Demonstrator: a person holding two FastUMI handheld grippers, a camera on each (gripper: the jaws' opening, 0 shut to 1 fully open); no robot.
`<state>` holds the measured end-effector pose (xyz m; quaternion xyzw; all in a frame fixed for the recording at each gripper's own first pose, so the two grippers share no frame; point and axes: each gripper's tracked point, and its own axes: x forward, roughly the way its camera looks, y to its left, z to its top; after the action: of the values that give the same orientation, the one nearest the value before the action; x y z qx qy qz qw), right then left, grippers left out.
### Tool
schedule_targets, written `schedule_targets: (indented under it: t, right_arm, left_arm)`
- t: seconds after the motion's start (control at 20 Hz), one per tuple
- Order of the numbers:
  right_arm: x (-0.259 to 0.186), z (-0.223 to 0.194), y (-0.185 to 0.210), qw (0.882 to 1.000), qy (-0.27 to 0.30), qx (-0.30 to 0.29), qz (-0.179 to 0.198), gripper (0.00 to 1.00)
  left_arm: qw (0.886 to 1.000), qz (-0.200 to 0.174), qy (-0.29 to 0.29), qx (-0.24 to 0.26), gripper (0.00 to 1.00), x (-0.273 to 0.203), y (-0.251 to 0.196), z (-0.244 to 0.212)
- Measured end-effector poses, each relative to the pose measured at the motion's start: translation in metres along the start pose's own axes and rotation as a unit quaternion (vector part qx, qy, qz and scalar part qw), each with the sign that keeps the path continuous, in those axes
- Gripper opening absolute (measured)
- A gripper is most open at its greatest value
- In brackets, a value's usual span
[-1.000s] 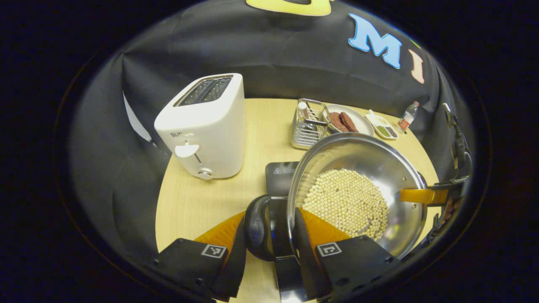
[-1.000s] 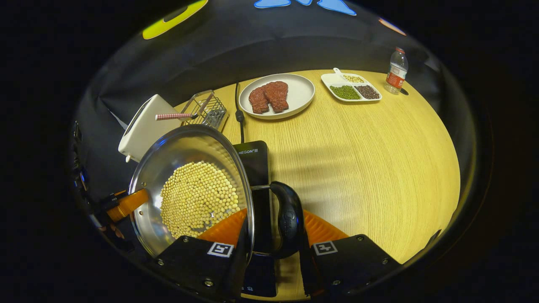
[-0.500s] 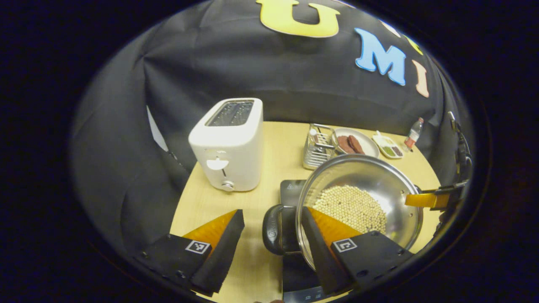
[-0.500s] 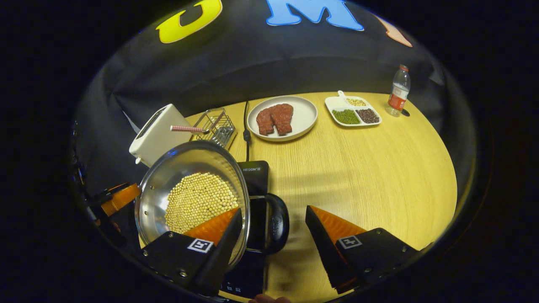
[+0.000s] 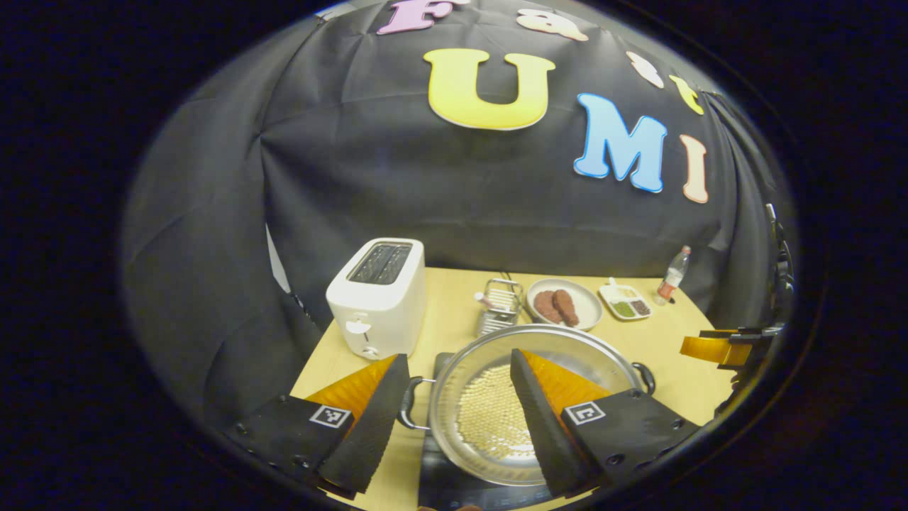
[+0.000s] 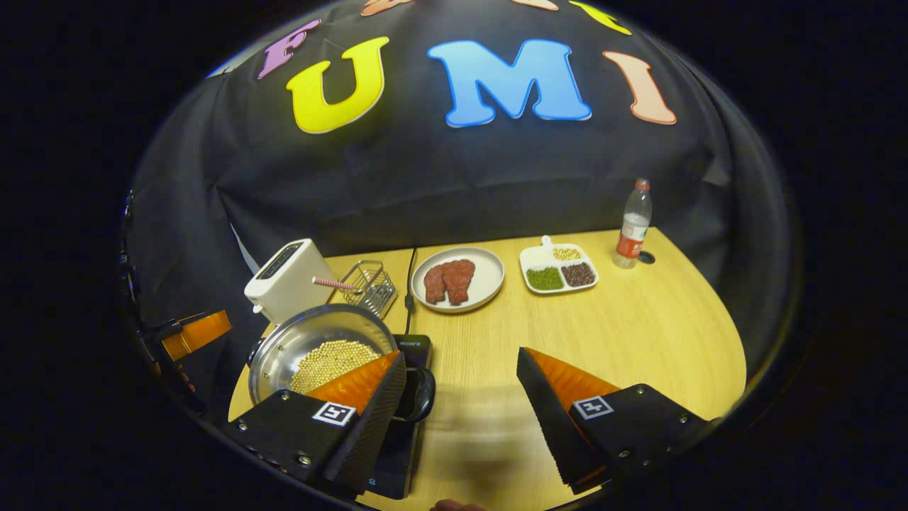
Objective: First push the handle of the pot to place it horizontally, then grasp the pot with both hands and set it on the induction cooktop.
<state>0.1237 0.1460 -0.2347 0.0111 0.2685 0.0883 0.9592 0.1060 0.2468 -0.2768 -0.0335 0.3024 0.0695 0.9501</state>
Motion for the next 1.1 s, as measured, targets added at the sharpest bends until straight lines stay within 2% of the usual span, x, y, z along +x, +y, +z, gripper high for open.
schedule_targets:
  t: [0.1,0.2,0.25,0.3,0.4,0.5,0.6,0.65,0.75,0.8,0.9,0.95,1.05,1.1]
  right_arm:
    - [-0.023,0.03,-0.02,0.999,-0.043,-0.012,-0.006,0.95]
    - [-0.052,0.062,-0.039,0.996,-0.09,-0.023,-0.01,0.96]
    - [-0.069,0.078,-0.047,0.993,-0.113,-0.026,-0.012,0.95]
    - [-0.084,0.092,-0.057,0.991,-0.133,-0.03,-0.013,0.95]
    - [-0.111,0.116,-0.077,0.986,-0.162,-0.033,-0.012,0.95]
    - [-0.136,0.137,-0.089,0.982,-0.186,-0.024,-0.001,0.96]
    - [-0.159,0.16,-0.106,0.978,-0.209,-0.015,0.005,0.95]
    - [-0.173,0.171,-0.116,0.975,-0.222,-0.014,0.004,0.95]
    - [-0.193,0.183,-0.131,0.971,-0.239,-0.023,0.007,0.95]
    - [-0.2,0.186,-0.135,0.969,-0.243,-0.026,0.013,0.95]
    - [-0.212,0.191,-0.147,0.967,-0.253,-0.029,0.02,0.95]
    - [-0.215,0.191,-0.152,0.966,-0.257,-0.031,0.025,0.95]
    - [-0.216,0.187,-0.161,0.965,-0.258,-0.03,0.029,0.95]
    - [-0.216,0.185,-0.165,0.967,-0.253,-0.029,0.027,0.95]
  left_arm:
    - [0.999,0.003,-0.039,0.007,0.97,-0.02,-0.034,0.026]
    - [0.996,0.001,-0.094,0.009,0.9,-0.045,-0.074,0.062]
    - [0.993,-0.006,-0.121,0.005,0.9,-0.058,-0.097,0.081]
    - [0.989,-0.012,-0.144,-0.003,0.94,-0.072,-0.12,0.098]
    - [0.984,-0.026,-0.178,-0.008,0.9,-0.098,-0.163,0.123]
    - [0.977,-0.033,-0.211,-0.005,0.92,-0.12,-0.198,0.151]
    - [0.967,-0.021,-0.255,0.006,0.93,-0.141,-0.223,0.178]
    - [0.962,-0.017,-0.272,0.013,0.9,-0.15,-0.235,0.191]
    - [0.959,-0.02,-0.284,0.019,0.96,-0.169,-0.265,0.201]
    - [0.959,-0.029,-0.283,0.017,0.9,-0.174,-0.283,0.201]
    - [0.958,-0.033,-0.283,0.007,0.96,-0.185,-0.304,0.2]
    - [0.958,-0.034,-0.283,0.005,0.9,-0.19,-0.311,0.198]
    - [0.959,-0.023,-0.281,0.013,0.96,-0.196,-0.32,0.194]
    - [0.96,-0.02,-0.279,0.017,0.96,-0.2,-0.323,0.192]
